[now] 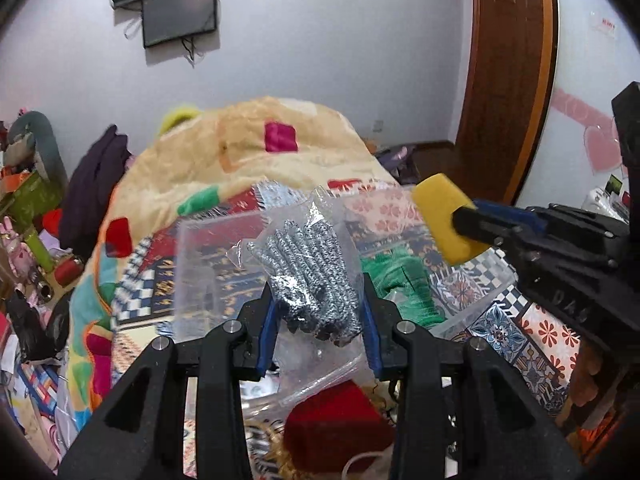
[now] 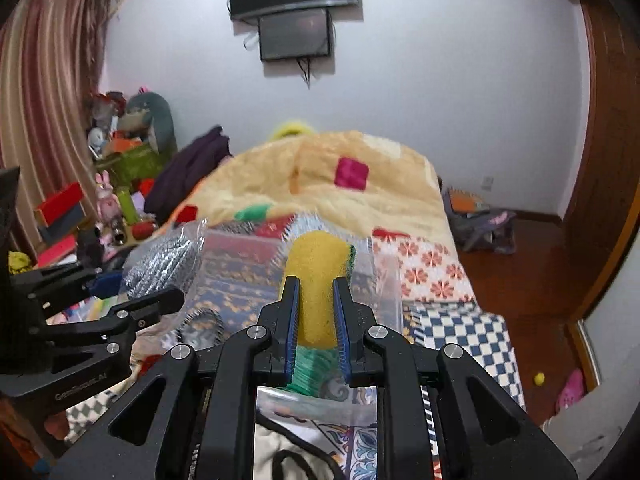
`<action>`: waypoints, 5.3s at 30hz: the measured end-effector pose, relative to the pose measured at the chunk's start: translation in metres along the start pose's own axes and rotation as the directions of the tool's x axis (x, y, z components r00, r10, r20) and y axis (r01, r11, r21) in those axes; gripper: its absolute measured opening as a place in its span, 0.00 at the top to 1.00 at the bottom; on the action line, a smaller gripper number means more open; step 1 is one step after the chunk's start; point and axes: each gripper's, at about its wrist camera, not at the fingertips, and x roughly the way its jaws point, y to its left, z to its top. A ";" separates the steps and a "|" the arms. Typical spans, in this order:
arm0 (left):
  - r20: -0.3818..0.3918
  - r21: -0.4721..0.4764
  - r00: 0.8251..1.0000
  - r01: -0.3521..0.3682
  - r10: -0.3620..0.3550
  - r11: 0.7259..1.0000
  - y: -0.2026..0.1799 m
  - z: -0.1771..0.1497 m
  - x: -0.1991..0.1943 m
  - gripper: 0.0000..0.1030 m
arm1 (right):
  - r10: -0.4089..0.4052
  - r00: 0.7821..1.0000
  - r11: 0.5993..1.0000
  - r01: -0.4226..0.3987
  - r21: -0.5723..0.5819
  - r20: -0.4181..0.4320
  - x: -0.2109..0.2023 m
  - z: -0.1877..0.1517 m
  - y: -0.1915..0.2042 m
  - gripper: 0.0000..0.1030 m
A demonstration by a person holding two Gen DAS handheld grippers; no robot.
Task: Organize soft objects
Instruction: 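Drop the sponge into the box with the right tool while the left drops the grey bag in, then grasp the black strapped bag with the right tool while the left tool grasps the red pouch, then lower the black bag into the box with the right tool while the left drops the red pouch in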
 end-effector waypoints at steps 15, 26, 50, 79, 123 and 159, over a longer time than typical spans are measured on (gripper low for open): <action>-0.092 -0.017 0.996 0.008 -0.009 1.000 -0.002 -0.004 0.032 0.58 | 0.028 0.991 1.000 -0.027 0.009 -0.131 0.030 -0.014 -0.001 0.73; 0.023 -0.035 1.000 0.006 -0.005 0.999 0.004 -0.002 -0.019 0.36 | 0.025 0.999 1.000 -0.025 0.016 -0.019 -0.014 -0.008 -0.004 0.35; 0.008 -0.096 0.998 0.055 -0.054 0.994 0.017 -0.088 -0.043 0.37 | 0.119 0.987 0.993 -0.118 0.021 -0.107 -0.030 -0.062 0.026 0.20; 0.012 -0.178 0.995 0.097 -0.096 0.979 0.025 -0.108 -0.043 0.92 | 0.263 0.952 0.964 -0.265 0.008 -0.157 -0.020 -0.081 0.044 0.89; 0.177 -0.113 0.982 0.080 -0.059 0.990 0.012 -0.068 -0.106 0.95 | 0.195 0.976 0.980 -0.198 0.017 0.098 -0.078 -0.035 0.022 0.90; -0.035 -0.094 0.999 0.028 -0.031 0.995 0.023 -0.015 0.022 0.94 | 0.173 0.970 0.984 -0.178 -0.012 -0.170 0.041 -0.007 0.029 0.86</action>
